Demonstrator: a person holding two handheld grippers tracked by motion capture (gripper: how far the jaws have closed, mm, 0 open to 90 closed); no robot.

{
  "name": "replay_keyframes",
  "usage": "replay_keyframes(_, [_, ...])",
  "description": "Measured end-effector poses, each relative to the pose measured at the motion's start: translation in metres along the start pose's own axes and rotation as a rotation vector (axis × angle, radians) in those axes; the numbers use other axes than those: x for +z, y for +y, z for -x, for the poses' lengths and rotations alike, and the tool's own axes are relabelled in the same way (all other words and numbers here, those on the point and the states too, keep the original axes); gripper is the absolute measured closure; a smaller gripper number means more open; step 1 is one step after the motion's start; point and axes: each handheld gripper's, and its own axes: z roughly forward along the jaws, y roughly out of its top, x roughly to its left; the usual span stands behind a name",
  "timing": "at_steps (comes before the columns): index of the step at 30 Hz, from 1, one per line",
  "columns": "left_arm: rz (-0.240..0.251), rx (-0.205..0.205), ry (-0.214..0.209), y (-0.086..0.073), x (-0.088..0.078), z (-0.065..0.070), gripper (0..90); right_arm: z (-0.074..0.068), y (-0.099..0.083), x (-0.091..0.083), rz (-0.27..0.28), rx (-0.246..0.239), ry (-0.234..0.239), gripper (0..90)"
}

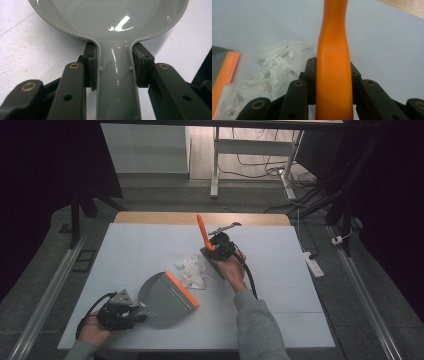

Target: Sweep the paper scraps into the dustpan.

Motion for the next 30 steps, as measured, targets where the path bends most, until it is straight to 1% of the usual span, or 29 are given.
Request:
replay_keyframes(2, [0.000,0.000,0.001,0.000,0.000,0.000,61.3,-0.003,0.002,0.003,-0.013,-0.001,0.005,71.2])
replay_keyframes(7, [-0.011,-0.001,0.004,-0.001,-0.002,-0.001,61.3,-0.013,0.002,0.010,-0.041,-0.039,0.020,71.3])
replay_keyframes(10, [-0.015,0.000,0.007,-0.001,-0.001,-0.001,61.3,-0.018,0.003,0.012,-0.050,-0.043,0.037,71.4])
replay_keyframes(11, [-0.015,0.000,0.006,-0.001,-0.001,0.000,61.3,-0.022,0.003,0.012,-0.061,-0.059,0.046,71.4])
replay_keyframes(12, [-0.017,0.003,0.003,0.000,0.000,0.000,61.3,-0.022,0.003,0.012,-0.061,-0.059,0.046,71.4])
replay_keyframes(13, [-0.017,0.005,0.004,0.000,0.000,0.001,61.3,-0.027,0.002,0.011,-0.069,-0.061,0.062,71.4])
replay_keyframes(17, [-0.018,0.003,0.003,0.000,0.001,0.001,61.3,-0.037,-0.001,0.010,-0.086,-0.083,0.092,71.4])
replay_keyframes(19, [-0.019,0.002,0.003,0.001,0.002,0.001,61.3,-0.043,-0.002,0.008,-0.083,-0.074,0.129,71.4])
replay_keyframes(20, [-0.019,0.002,0.003,0.001,0.002,0.001,61.3,-0.047,-0.003,0.008,-0.084,-0.075,0.139,71.4])
replay_keyframes(23, [-0.018,0.002,0.005,0.001,0.002,0.002,61.3,-0.062,-0.007,0.006,-0.090,-0.118,0.161,71.4])
replay_keyframes(24, [-0.018,0.001,0.006,0.001,0.002,0.002,61.3,-0.062,-0.007,0.006,-0.090,-0.118,0.161,71.4])
replay_keyframes(25, [-0.018,0.000,0.005,0.001,0.002,0.002,61.3,-0.072,-0.009,0.004,-0.096,-0.141,0.187,71.4])
replay_keyframes(27, [-0.021,0.001,0.006,0.001,0.003,0.002,61.3,-0.079,-0.011,0.000,-0.092,-0.145,0.228,71.4])
replay_keyframes(30, [-0.021,0.000,0.007,0.001,0.003,0.002,61.3,-0.091,-0.013,-0.007,-0.095,-0.185,0.264,71.4])
